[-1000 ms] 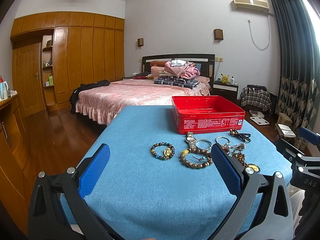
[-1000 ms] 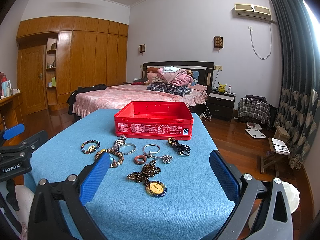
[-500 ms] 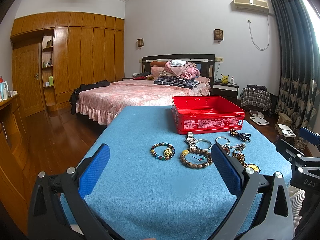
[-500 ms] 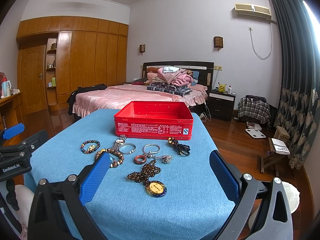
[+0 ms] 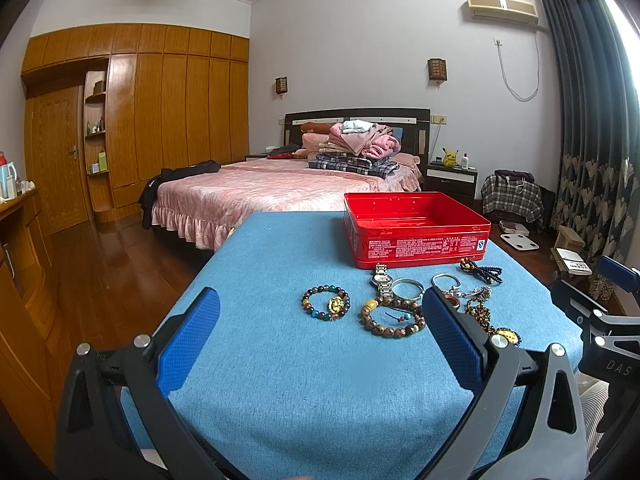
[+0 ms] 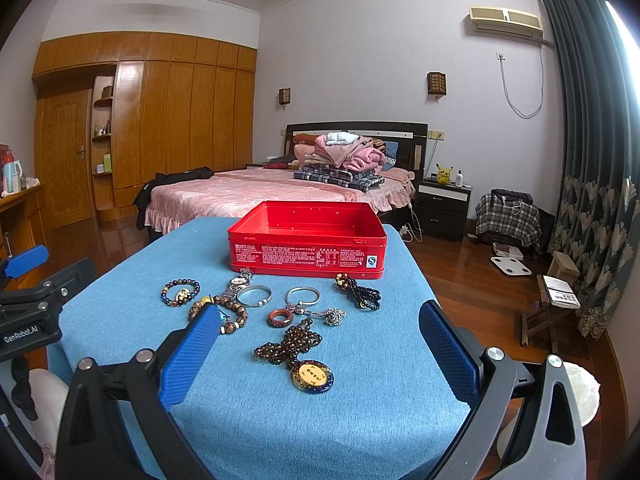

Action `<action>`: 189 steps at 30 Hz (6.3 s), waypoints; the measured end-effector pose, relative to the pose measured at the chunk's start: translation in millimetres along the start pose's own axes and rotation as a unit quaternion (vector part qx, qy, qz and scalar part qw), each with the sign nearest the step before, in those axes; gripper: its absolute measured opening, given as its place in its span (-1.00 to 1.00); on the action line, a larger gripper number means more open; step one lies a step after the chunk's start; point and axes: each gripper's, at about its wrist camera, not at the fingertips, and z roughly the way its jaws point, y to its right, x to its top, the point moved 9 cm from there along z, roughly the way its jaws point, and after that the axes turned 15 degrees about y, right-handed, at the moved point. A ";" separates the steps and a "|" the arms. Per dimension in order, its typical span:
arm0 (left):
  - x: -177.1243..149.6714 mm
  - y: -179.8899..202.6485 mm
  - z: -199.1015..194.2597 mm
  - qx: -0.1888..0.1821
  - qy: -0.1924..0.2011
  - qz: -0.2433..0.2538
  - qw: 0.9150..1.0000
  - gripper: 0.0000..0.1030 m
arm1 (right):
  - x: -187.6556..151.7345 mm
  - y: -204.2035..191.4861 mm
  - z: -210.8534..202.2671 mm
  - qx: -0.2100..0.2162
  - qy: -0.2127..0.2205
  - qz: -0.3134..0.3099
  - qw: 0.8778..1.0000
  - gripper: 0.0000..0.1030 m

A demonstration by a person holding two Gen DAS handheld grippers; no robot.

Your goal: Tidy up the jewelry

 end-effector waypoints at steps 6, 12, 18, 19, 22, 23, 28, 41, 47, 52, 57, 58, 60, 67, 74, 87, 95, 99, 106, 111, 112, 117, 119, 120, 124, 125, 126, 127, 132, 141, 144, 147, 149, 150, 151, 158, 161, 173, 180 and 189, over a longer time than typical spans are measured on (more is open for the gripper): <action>0.6 -0.3 0.1 0.000 0.000 0.000 1.000 0.90 | -0.4 0.2 0.2 0.000 0.000 0.000 1.000 0.88; -3.7 -1.1 1.9 0.003 -0.005 0.001 1.000 0.90 | -1.9 -1.0 1.5 0.005 -0.004 0.004 1.000 0.88; -9.4 -3.1 11.7 -0.013 -0.011 -0.010 1.000 0.90 | -11.5 0.4 9.5 0.013 -0.012 0.007 1.000 0.88; -11.1 -2.5 12.8 -0.012 -0.010 -0.010 1.000 0.90 | -14.5 -1.0 11.9 0.014 -0.013 0.006 1.000 0.88; -15.5 -0.7 15.8 -0.011 -0.014 -0.007 1.000 0.90 | -23.1 -6.6 19.3 0.016 -0.017 0.004 1.000 0.88; -18.2 -0.6 18.6 -0.007 -0.017 -0.004 1.000 0.90 | -25.8 -7.4 21.8 0.017 -0.019 0.004 1.000 0.88; -30.5 -2.0 35.3 0.009 -0.025 -0.001 1.000 0.90 | -36.2 -12.9 36.9 0.017 -0.025 0.003 1.000 0.81; -53.7 -9.7 69.3 0.025 -0.030 -0.003 0.999 0.90 | -87.4 -16.4 81.0 0.032 -0.100 0.033 0.994 0.20; -60.1 -8.2 77.6 0.015 -0.035 -0.011 0.999 0.90 | -92.3 -23.3 91.0 0.045 -0.101 0.044 0.993 -0.02; -63.0 -4.6 84.1 0.009 -0.039 -0.035 0.999 0.90 | -92.5 -25.8 94.0 0.063 -0.103 0.050 0.991 -0.19; -67.7 6.1 91.0 0.006 -0.049 -0.033 0.998 0.90 | -91.0 -29.8 93.5 0.086 -0.108 0.051 0.989 -0.50; -69.3 10.4 93.5 0.004 -0.055 -0.026 0.998 0.90 | -90.7 -27.6 93.6 0.087 -0.111 0.055 0.989 -0.58; -70.6 20.5 97.1 -0.004 -0.058 -0.019 0.998 0.90 | -89.6 -22.0 94.7 0.081 -0.114 0.055 0.989 -0.58; -70.8 65.6 110.1 -0.054 -0.063 -0.015 0.996 0.33 | -88.4 9.5 93.2 0.039 -0.110 0.045 0.992 -0.59; -85.3 105.8 119.5 -0.078 -0.082 0.019 0.993 0.12 | -89.4 31.6 93.5 0.024 -0.109 0.055 0.992 -0.59; -105.3 114.8 126.3 -0.031 -0.142 0.037 0.989 -0.17 | -92.8 28.2 89.5 0.034 -0.110 0.056 0.992 -0.55; -106.0 109.5 121.9 -0.043 -0.129 0.011 0.991 -0.62 | -95.0 27.7 90.6 0.034 -0.106 0.058 0.992 -0.55; -102.7 105.6 122.1 -0.058 -0.121 -0.015 0.991 -0.75 | -92.3 28.9 89.2 0.042 -0.108 0.067 0.991 -0.60; -64.1 94.2 113.4 -0.066 -0.078 -0.050 0.994 -0.77 | -52.6 20.7 82.3 0.067 -0.080 0.060 0.993 -0.64; -28.6 88.1 112.4 -0.073 -0.053 -0.080 0.993 -0.77 | -15.6 21.1 87.3 0.081 -0.064 0.062 0.993 -0.72; -21.4 87.4 113.8 -0.075 -0.048 -0.088 0.992 -0.77 | -8.9 23.1 90.3 0.084 -0.061 0.069 0.992 -0.72; 10.4 90.2 124.3 -0.083 -0.016 -0.101 0.991 -0.77 | 13.1 32.5 104.7 0.092 -0.046 0.089 0.991 -0.73; 20.9 92.9 129.9 -0.087 -0.006 -0.102 0.991 -0.77 | 22.2 35.1 112.0 0.092 -0.040 0.091 0.991 -0.73; 27.0 94.5 135.4 -0.089 -0.001 -0.104 0.991 -0.77 | 29.8 37.5 118.2 0.093 -0.033 0.093 0.991 -0.73; 48.2 97.7 157.1 -0.094 0.016 -0.117 0.989 -0.77 | 55.4 43.0 137.3 0.097 -0.013 0.095 0.991 -0.73; 53.7 100.3 163.6 -0.098 0.019 -0.121 0.988 -0.77 | 61.2 44.1 143.6 0.097 -0.008 0.093 0.991 -0.73; 57.8 101.4 168.4 -0.101 0.022 -0.123 0.987 -0.77 | 68.3 44.7 151.7 0.098 -0.003 0.092 0.991 -0.73; 65.2 104.1 175.2 -0.104 0.029 -0.125 0.986 -0.77 | 74.9 45.3 160.1 0.101 0.002 0.096 0.990 -0.73; 94.1 115.0 205.6 -0.116 0.055 -0.125 0.984 -0.77 | 95.6 50.0 199.4 0.102 0.018 0.102 0.989 -0.73; 60.5 119.7 273.6 -0.119 -0.008 -0.110 0.987 -0.73 | 62.3 48.9 276.1 0.095 -0.024 0.104 0.990 -0.71; 44.1 111.2 281.7 -0.118 -0.033 -0.108 0.987 -0.39 | 48.9 45.9 289.2 0.088 -0.042 0.097 0.990 -0.54; 41.9 98.5 278.7 -0.109 -0.034 -0.108 0.988 0.09 | 44.6 45.2 285.2 0.083 -0.040 0.091 0.992 -0.22; 43.4 90.4 270.0 -0.104 -0.031 -0.102 0.989 0.22 | 44.2 48.9 275.9 0.078 -0.036 0.095 0.992 -0.04; 43.7 86.1 266.4 -0.100 -0.029 -0.096 0.990 0.39 | 44.1 50.3 271.0 0.076 -0.035 0.098 0.992 0.08; 44.2 82.3 261.3 -0.095 -0.027 -0.087 0.991 0.46 | 44.7 52.0 266.9 0.074 -0.034 0.098 0.992 0.23; 37.3 63.3 207.3 -0.082 -0.023 -0.035 0.996 0.75 | 32.0 53.5 200.5 0.065 -0.030 0.090 0.993 0.67; 22.9 57.7 184.8 -0.080 -0.041 -0.028 0.996 0.77 | 21.3 50.3 174.8 0.065 -0.039 0.102 0.992 0.75; -36.3 28.4 123.1 -0.043 -0.081 -0.013 0.996 0.77 | -16.5 38.2 119.1 0.052 -0.070 0.093 0.992 0.77; -61.4 12.0 120.4 -0.018 -0.110 -0.012 0.994 0.76 | -32.3 32.7 110.3 0.055 -0.084 0.089 0.991 0.77; -71.3 0.3 135.1 -0.009 -0.136 -0.039 0.990 0.61 | -38.3 33.4 111.1 0.055 -0.089 0.083 0.991 0.77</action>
